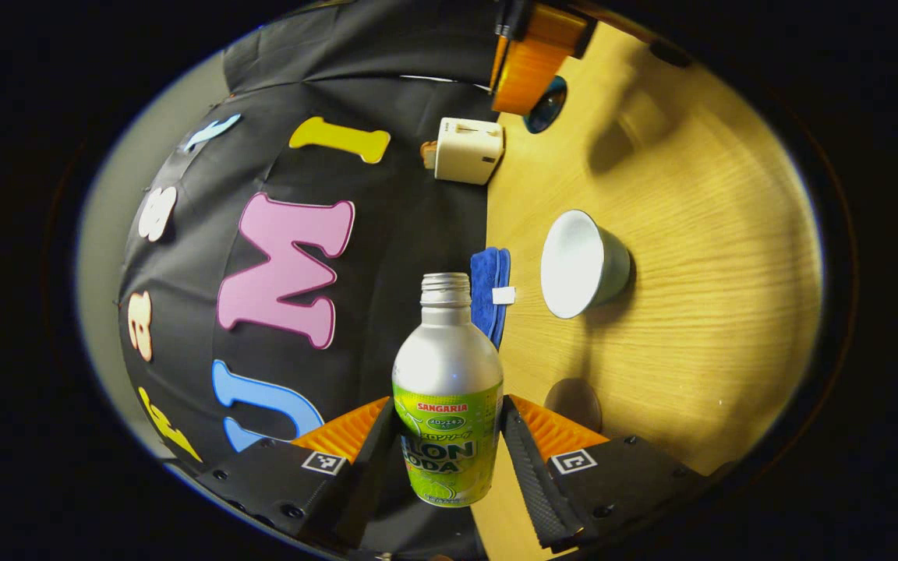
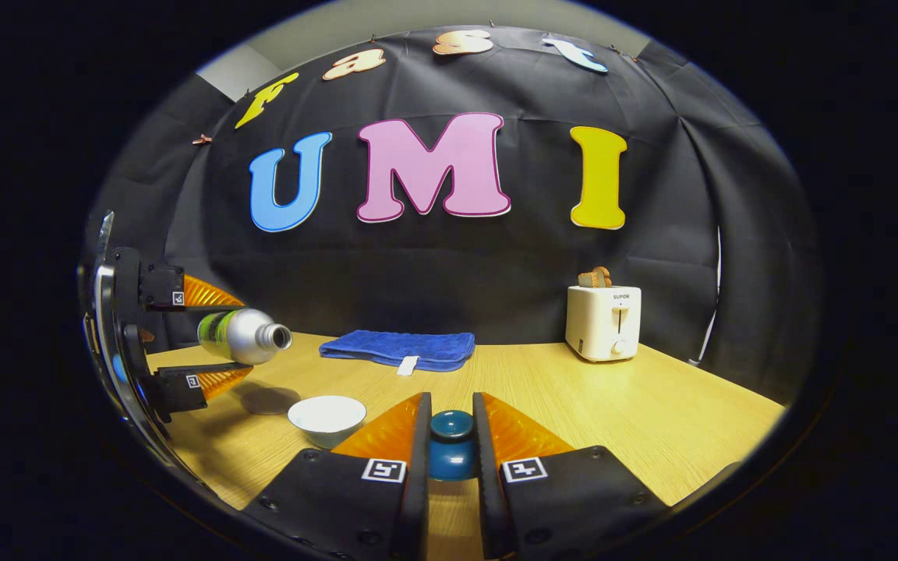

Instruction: Open the teacup lid with one hand, grasp the water bottle and pour water into the teacup with the other hand; after pouring, place the water bottle on the coaster and then close the teacup lid.

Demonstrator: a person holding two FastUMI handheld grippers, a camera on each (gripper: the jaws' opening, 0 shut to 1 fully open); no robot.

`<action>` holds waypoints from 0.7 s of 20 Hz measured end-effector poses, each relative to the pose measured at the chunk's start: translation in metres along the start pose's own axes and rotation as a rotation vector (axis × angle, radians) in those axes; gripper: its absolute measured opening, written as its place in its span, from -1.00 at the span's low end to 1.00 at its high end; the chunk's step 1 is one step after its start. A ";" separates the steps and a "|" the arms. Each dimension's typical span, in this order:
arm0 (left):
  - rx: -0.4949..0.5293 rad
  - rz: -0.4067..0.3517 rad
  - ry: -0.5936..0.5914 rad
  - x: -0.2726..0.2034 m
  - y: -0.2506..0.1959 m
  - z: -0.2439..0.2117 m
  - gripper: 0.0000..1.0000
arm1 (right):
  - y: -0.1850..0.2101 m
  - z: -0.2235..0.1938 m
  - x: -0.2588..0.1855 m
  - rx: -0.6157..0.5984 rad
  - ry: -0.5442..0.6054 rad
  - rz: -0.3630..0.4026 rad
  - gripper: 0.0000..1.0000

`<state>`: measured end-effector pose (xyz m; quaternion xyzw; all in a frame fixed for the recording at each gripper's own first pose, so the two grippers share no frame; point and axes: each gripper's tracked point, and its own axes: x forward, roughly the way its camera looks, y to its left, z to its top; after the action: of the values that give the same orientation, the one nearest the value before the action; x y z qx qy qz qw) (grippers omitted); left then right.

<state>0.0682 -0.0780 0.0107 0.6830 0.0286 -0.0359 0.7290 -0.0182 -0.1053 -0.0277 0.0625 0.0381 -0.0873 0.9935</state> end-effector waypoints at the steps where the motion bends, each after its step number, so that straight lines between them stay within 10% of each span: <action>1: 0.024 -0.003 0.003 0.000 -0.002 0.000 0.60 | 0.000 0.000 0.000 0.000 0.000 0.000 -0.40; 14: 0.321 0.008 0.006 0.006 0.009 -0.002 0.60 | 0.000 0.000 0.001 -0.001 -0.001 0.002 -0.40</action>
<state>0.0749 -0.0756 0.0192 0.7910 0.0220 -0.0348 0.6104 -0.0174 -0.1050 -0.0277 0.0620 0.0378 -0.0865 0.9936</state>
